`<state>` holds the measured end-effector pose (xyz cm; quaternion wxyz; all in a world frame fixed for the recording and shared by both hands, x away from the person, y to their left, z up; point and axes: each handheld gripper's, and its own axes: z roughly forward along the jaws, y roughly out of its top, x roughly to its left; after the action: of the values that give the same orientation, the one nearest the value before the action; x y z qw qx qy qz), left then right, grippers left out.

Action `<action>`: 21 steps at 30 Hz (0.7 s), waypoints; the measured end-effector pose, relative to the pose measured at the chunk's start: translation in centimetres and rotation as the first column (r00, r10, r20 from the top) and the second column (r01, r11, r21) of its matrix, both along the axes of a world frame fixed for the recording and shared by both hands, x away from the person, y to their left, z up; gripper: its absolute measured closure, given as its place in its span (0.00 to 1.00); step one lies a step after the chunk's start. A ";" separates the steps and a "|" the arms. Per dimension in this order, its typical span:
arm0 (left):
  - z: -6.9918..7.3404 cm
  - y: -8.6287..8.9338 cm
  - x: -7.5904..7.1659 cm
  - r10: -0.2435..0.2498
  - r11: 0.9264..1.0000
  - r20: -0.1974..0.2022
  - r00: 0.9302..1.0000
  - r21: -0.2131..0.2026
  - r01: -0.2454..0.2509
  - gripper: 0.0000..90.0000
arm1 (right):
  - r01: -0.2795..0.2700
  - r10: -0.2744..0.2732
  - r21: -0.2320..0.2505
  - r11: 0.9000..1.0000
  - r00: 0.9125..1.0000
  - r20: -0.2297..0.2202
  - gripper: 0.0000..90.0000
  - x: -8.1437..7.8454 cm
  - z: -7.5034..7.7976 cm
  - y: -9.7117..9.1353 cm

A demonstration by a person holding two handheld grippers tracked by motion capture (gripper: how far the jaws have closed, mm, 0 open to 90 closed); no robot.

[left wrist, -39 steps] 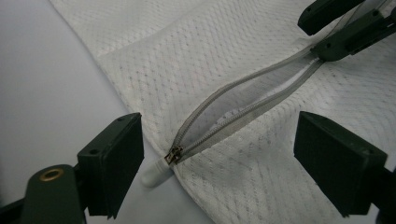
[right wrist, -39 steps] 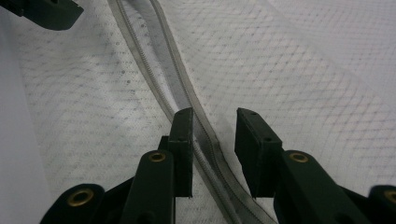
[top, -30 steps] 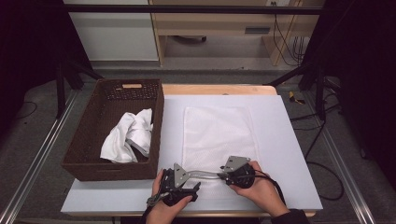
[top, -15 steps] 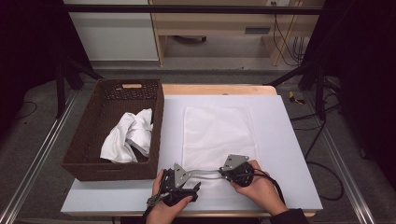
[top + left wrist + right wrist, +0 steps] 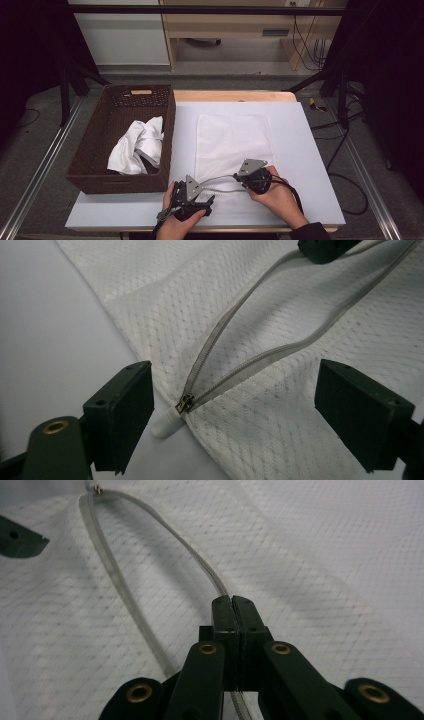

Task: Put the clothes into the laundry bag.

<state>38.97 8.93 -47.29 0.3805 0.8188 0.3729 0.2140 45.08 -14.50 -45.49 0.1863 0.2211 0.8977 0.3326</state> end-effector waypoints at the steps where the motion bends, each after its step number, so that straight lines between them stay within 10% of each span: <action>1: 0.0 0.1 0.0 0.003 1.000 -0.003 1.000 0.003 -0.003 0.18 | 0.001 -0.001 0.004 1.000 1.000 0.006 1.00 0.2 0.3 0.1; 21: 0.6 0.0 -0.2 0.020 1.000 0.024 1.000 -0.004 -0.020 0.20 | 0.002 -0.005 0.032 0.999 0.996 0.092 1.00 0.6 4.3 0.7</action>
<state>38.73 8.96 -46.66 0.3842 0.8116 0.3770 0.2271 45.64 -13.78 -41.22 0.2247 0.2101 0.8823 0.3563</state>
